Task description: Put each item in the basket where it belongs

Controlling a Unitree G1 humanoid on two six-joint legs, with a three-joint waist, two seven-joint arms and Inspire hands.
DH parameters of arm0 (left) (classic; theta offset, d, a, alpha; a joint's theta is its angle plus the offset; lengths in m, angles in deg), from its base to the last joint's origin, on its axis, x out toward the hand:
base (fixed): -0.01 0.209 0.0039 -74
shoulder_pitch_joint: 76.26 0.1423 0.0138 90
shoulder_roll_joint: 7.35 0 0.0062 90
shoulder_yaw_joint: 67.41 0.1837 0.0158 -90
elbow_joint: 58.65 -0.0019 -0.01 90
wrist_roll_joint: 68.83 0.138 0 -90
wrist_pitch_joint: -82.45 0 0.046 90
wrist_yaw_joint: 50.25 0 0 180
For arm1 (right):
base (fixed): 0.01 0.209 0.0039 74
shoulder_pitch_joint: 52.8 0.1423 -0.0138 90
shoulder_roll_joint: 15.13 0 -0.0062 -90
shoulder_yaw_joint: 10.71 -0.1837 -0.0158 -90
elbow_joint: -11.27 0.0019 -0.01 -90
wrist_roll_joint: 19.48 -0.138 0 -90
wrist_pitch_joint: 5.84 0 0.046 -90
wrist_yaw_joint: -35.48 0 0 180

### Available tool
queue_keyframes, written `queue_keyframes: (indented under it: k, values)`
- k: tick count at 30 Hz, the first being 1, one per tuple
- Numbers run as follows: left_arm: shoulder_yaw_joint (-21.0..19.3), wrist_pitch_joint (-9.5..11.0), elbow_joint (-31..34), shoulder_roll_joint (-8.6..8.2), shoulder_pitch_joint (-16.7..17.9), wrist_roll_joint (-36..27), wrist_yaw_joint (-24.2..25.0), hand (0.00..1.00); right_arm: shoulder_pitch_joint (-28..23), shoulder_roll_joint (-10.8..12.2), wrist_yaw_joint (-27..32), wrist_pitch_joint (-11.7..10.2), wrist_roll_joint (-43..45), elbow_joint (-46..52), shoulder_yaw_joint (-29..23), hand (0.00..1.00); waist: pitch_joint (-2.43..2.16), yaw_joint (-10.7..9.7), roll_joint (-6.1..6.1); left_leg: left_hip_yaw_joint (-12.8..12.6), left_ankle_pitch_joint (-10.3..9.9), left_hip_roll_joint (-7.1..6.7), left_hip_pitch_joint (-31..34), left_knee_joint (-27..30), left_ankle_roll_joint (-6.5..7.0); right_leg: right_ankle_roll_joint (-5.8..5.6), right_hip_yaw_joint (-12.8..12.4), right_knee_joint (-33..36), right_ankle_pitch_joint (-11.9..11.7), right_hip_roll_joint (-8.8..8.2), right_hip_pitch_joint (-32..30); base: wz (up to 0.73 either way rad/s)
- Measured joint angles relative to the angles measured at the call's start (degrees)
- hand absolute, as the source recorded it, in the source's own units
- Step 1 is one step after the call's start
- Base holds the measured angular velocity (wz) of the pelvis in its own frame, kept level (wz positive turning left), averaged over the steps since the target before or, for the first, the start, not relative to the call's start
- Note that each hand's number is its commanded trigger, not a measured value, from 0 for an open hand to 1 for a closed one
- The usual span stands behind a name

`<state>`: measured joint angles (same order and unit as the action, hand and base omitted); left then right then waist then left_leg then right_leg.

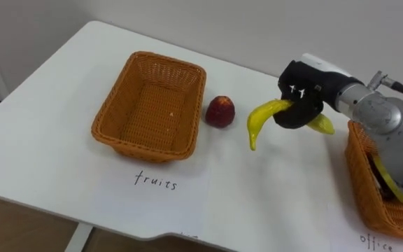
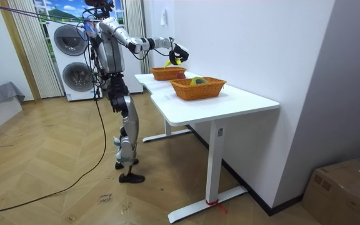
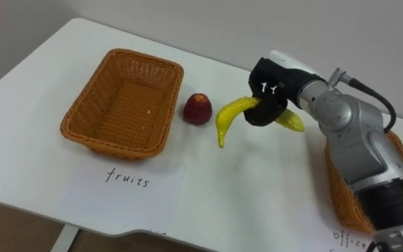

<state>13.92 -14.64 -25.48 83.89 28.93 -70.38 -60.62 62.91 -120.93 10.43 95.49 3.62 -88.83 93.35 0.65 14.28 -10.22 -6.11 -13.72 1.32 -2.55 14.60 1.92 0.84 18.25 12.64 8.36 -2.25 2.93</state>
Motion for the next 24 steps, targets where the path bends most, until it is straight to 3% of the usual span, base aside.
queue_keyframes:
  k: [5, 16, 20, 24]
  values:
    - [0.0, 0.1, -0.6, -0.05, -0.6, 0.0, -0.1, 0.0, 0.0, 0.0, 0.0, 0.0, 0.2, 0.1, 0.0, 1.0, -0.06, -1.7, 0.04, 2.6, 0.0, -0.29, 1.0, 0.4, 0.02, -0.04, 0.2, 0.0, 0.0, -0.05, 0.0, 0.23]
    - [1.9, -0.1, -0.8, -0.46, -0.6, -0.5, -0.2, 0.0, -0.3, 0.0, 0.1, 0.2, 4.8, 0.0, 0.4, 1.0, -0.06, -1.6, 0.59, 3.7, 0.1, -0.41, 1.0, 0.0, 0.06, -0.09, 0.8, -0.1, 0.1, -0.08, 0.4, 0.05]
    - [2.1, 0.0, -0.6, -0.5, -0.7, -0.3, -0.3, 0.0, -0.3, 0.0, 1.2, 0.3, 4.7, 0.2, 0.4, 1.0, -0.15, -1.7, 0.51, 4.3, 0.1, -0.93, 0.4, -0.3, 0.2, -1.08, 0.2, -0.1, 0.7, -0.47, 1.1, 0.09]
    - [2.1, 0.0, -0.5, -0.55, -0.5, 0.0, -0.8, 0.0, -0.2, 0.0, 2.7, -0.1, 4.7, 2.5, 0.4, 1.0, -0.23, -1.6, 0.41, 4.6, 0.2, -1.11, -0.2, -0.6, 0.26, -1.23, 0.1, 0.0, 0.8, -0.53, 1.7, 0.04]
